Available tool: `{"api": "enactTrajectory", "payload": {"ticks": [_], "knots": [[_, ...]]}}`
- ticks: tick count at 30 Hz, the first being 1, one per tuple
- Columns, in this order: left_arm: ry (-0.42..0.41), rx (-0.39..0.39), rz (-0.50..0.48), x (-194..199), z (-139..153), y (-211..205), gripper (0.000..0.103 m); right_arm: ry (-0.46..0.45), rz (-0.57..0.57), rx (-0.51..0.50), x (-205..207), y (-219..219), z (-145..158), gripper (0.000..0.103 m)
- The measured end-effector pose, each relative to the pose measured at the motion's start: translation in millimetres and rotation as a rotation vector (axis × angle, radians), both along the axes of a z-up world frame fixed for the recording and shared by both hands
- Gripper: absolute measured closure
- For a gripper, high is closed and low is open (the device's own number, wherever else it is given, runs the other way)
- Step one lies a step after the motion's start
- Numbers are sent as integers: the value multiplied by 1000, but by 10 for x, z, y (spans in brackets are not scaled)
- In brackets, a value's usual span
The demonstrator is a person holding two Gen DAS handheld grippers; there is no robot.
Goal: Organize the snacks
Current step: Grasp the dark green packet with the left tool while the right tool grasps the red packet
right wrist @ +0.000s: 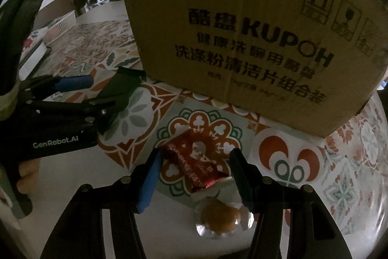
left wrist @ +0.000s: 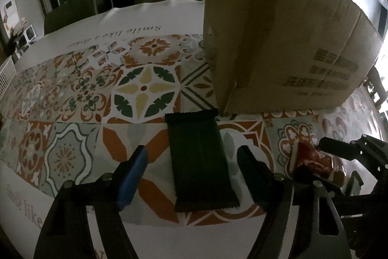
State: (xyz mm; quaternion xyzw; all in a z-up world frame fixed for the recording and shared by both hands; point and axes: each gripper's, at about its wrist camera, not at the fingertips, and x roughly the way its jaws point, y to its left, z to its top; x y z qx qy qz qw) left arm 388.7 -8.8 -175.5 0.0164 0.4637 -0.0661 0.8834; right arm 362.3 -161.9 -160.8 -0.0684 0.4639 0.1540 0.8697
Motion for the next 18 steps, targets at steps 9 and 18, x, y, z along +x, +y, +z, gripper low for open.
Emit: {"api": "enactTrajectory", "payload": {"ticks": [9, 18], "knots": [[12, -20, -3, 1, -31, 3, 58, -24, -5, 2, 25, 5, 14, 79], [9, -41, -15, -117, 32, 23, 58, -32, -54, 63, -5, -27, 57, 80]]}}
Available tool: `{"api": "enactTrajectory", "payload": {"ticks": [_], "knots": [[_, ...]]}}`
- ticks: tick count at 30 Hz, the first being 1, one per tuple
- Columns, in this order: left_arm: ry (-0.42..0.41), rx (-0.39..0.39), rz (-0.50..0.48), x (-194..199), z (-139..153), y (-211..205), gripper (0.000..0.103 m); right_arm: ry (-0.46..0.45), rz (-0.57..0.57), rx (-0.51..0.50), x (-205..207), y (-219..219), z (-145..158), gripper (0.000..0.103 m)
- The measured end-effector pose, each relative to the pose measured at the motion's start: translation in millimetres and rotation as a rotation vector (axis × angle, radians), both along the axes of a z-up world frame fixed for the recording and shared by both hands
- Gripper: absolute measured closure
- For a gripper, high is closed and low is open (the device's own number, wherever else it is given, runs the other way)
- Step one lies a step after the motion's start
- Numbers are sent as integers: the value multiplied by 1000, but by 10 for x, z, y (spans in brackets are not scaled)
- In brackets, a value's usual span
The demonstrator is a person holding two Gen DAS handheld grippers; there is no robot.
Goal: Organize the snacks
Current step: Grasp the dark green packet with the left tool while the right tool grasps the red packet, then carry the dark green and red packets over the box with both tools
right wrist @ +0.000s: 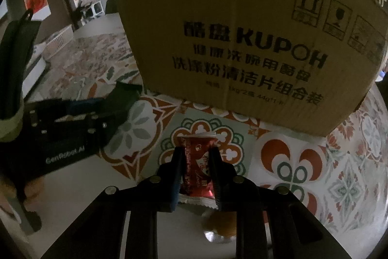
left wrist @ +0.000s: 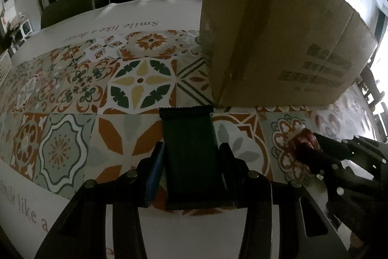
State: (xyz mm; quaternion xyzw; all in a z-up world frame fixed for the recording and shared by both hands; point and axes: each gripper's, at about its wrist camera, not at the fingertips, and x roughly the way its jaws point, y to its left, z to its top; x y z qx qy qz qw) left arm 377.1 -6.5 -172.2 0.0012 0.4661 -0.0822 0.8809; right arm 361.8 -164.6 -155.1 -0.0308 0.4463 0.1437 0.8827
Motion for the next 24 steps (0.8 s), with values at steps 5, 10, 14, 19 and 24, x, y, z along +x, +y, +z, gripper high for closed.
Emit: {"api": "enactTrajectory", "payload": {"ticks": [5, 10, 14, 19, 24], "knots": [[-21, 15, -9, -122, 91, -11, 58, -16, -8, 13, -54, -21, 77, 80], [-49, 14, -17, -239, 218, -10, 58, -44, -14, 21, -135, -33, 195, 80], [-78, 12, -20, -345, 344, -1, 58, -76, -19, 27, -218, -36, 315, 80], [-124, 2, -25, -487, 546, 14, 58, -130, -30, 28, -357, -41, 505, 80], [-172, -6, -33, -610, 741, 8, 58, -173, -40, 35, -480, -74, 663, 80]]}}
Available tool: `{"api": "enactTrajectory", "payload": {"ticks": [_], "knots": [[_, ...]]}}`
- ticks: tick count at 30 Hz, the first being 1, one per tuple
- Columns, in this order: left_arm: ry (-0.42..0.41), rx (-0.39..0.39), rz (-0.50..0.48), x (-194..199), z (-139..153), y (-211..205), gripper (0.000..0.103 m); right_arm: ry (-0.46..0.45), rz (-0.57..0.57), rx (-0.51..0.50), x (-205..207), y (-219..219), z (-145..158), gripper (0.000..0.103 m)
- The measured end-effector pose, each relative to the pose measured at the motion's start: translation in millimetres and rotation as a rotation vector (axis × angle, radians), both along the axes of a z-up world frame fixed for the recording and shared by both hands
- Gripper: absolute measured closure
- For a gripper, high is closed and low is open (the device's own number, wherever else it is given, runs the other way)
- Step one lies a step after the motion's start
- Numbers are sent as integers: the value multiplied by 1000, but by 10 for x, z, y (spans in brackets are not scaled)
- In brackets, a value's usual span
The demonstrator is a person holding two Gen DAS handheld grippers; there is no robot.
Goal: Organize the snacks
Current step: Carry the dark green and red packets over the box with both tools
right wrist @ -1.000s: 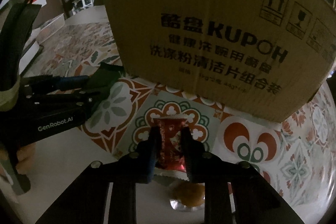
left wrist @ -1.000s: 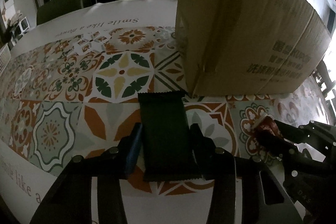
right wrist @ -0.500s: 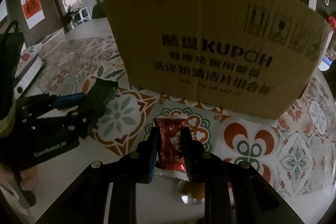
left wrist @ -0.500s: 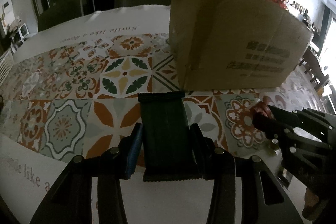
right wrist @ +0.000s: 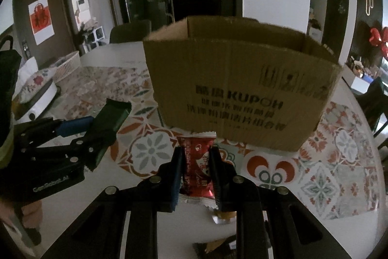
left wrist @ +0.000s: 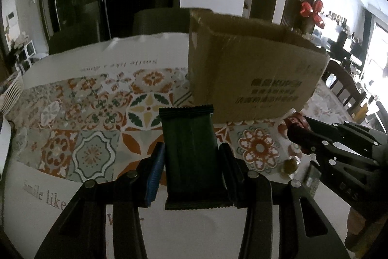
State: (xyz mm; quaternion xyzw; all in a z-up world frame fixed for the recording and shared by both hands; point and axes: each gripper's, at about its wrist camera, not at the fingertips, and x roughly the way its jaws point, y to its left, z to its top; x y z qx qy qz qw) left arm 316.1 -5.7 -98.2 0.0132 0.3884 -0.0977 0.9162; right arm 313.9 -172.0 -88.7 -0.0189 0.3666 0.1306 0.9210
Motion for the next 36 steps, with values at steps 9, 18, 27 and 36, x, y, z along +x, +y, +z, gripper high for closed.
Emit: {"api": "enactTrajectory", "payload": {"ticks": [9, 18, 27, 36], "knots": [[-95, 0, -18, -165, 336, -33, 58, -80, -34, 5, -185, -68, 290, 80], [-181, -2, -38, -194, 638, -91, 58, -158, -64, 29, -278, -115, 547, 80], [-238, -10, -68, -45, 895, -168, 58, -240, -100, 62, -239, -210, 829, 80], [-280, 4, -95, 219, 1113, -322, 58, -284, -121, 60, -35, -299, 1021, 80]]}}
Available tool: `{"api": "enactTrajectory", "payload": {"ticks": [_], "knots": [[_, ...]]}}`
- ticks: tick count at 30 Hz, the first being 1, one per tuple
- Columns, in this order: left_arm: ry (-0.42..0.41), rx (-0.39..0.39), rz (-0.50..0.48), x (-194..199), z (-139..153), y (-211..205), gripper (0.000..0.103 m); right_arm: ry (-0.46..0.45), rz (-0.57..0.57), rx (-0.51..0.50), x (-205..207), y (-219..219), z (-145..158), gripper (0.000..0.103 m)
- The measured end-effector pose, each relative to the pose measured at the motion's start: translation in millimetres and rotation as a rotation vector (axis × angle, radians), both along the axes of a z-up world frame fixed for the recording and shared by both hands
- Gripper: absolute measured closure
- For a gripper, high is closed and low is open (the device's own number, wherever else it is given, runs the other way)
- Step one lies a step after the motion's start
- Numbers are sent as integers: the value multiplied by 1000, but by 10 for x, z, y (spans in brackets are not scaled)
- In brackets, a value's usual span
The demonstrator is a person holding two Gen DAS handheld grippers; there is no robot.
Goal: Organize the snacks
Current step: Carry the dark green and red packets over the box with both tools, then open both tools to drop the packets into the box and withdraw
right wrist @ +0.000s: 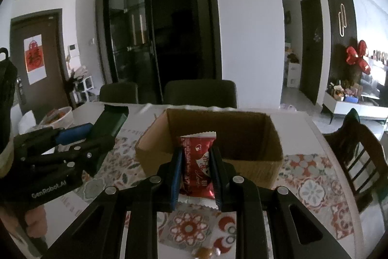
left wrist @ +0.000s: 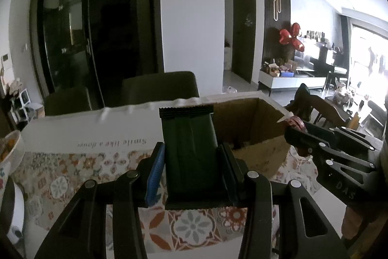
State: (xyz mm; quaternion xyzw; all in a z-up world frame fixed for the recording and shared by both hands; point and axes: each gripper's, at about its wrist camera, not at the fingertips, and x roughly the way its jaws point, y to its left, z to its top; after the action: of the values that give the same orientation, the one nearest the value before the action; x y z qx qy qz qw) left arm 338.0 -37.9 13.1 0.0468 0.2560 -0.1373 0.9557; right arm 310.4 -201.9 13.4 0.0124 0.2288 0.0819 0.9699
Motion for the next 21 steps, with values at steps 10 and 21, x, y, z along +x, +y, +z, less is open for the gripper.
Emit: {"api": "enactTrajectory", "payload": {"ticks": [10, 21], "knots": [[12, -5, -45, 362, 113, -203, 58, -16, -23, -21, 288, -136, 146, 80], [129, -8, -100, 971, -41, -403, 58, 40, -48, -31, 756, -332, 85, 80]]}}
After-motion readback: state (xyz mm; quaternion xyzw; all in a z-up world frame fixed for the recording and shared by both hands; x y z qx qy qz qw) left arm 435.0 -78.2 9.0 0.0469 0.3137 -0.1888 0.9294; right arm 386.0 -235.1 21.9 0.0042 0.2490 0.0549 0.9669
